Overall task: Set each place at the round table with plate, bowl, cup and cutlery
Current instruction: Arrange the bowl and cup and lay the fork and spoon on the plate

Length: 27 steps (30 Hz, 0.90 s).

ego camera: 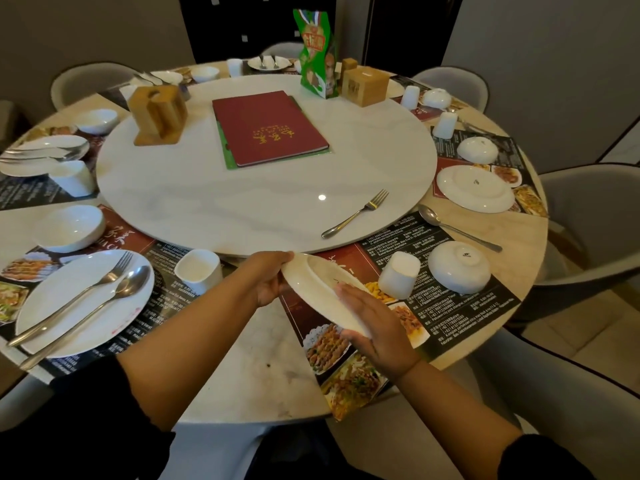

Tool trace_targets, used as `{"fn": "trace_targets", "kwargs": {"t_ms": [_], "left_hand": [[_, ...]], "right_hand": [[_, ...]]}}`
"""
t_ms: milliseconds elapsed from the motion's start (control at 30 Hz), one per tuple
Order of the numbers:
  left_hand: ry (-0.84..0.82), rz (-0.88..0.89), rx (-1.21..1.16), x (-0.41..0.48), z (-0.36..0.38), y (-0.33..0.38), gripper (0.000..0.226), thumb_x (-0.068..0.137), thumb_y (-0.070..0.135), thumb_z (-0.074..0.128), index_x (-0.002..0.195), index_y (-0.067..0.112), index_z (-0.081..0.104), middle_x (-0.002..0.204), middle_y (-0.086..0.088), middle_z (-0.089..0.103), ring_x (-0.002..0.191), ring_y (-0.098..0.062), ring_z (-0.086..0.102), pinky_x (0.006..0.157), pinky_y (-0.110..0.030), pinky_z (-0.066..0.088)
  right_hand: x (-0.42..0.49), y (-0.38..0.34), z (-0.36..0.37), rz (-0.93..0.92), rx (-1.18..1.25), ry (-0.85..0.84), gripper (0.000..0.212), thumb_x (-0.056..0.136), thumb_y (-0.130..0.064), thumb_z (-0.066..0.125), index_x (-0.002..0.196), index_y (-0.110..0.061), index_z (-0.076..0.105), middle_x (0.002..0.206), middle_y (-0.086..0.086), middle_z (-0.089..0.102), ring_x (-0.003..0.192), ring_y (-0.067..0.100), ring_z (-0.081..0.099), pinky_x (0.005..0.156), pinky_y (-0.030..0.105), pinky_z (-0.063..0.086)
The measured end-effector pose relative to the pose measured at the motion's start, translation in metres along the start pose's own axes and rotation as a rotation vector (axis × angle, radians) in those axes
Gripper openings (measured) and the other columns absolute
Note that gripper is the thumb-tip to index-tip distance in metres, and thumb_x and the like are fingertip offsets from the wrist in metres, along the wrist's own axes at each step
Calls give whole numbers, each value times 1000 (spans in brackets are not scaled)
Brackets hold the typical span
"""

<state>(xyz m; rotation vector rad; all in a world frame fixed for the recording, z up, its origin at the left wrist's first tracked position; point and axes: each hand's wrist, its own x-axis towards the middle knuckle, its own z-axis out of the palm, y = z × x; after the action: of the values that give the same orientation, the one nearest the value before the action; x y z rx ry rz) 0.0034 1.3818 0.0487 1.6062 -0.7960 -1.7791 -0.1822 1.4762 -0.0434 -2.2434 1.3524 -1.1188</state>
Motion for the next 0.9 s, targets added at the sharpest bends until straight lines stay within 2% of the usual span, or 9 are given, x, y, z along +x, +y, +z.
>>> {"fn": "trace_targets", "kwargs": {"t_ms": [67,133,200,233,333,467,600,700,900], "left_hand": [[44,41,54,-7,5,0,53,98,45,36,129,3,45,101,-13,61,84,-24,64,50,-30,56],[102,147,250,-5,8,-8,75,92,65,18,139,11,40,131,-16,54,113,-33,57,77,-38,53],[14,286,324,-5,10,-20,75,92,64,9,146,17,31,147,-12,40,133,-30,41,105,-41,37],[-42,332,337,-2,9,-28,72,92,62,7,147,21,29,149,-10,37,136,-27,37,110,-39,31],[-15,317,406,8,1,-44,72,89,66,10,144,26,34,148,-5,40,135,-24,38,111,-39,28],[7,303,529,13,-12,-53,68,88,70,14,139,35,41,141,-4,47,127,-26,44,109,-49,34],[-1,320,595,11,-18,-51,59,94,62,16,135,32,46,138,-5,50,124,-25,46,107,-44,34],[11,295,638,11,-18,-50,61,94,61,18,134,26,48,137,-7,51,124,-27,47,104,-42,35],[-8,232,726,23,-24,-53,72,87,70,19,129,21,51,126,-10,59,112,-28,56,102,-45,43]], "right_hand": [[8,-7,-7,14,71,94,52,97,-54,31,140,-25,39,132,0,53,118,10,51,91,24,48],[15,-16,-15,101,182,190,50,96,-55,29,132,-26,49,117,0,64,100,7,57,75,20,49],[21,-23,-22,246,312,281,48,91,-62,29,120,-35,57,103,-16,64,90,3,57,65,14,46],[22,-27,-24,339,379,323,45,90,-64,29,110,-37,59,96,-17,63,85,1,56,63,12,44],[19,-29,-23,639,582,429,28,99,-45,31,93,-32,56,90,-9,61,84,6,58,68,19,47],[4,-12,-9,769,306,316,26,102,-31,29,94,-29,54,92,10,65,87,24,63,78,44,54],[-6,10,-2,845,68,126,35,102,-25,31,93,-7,59,90,9,63,86,21,60,74,31,48],[-6,17,-4,852,-129,-27,38,102,-25,30,83,-6,57,86,14,62,79,22,56,67,26,39],[-3,23,-9,764,-550,-325,46,103,-31,24,106,-5,61,106,12,66,98,25,61,79,32,46]]}}
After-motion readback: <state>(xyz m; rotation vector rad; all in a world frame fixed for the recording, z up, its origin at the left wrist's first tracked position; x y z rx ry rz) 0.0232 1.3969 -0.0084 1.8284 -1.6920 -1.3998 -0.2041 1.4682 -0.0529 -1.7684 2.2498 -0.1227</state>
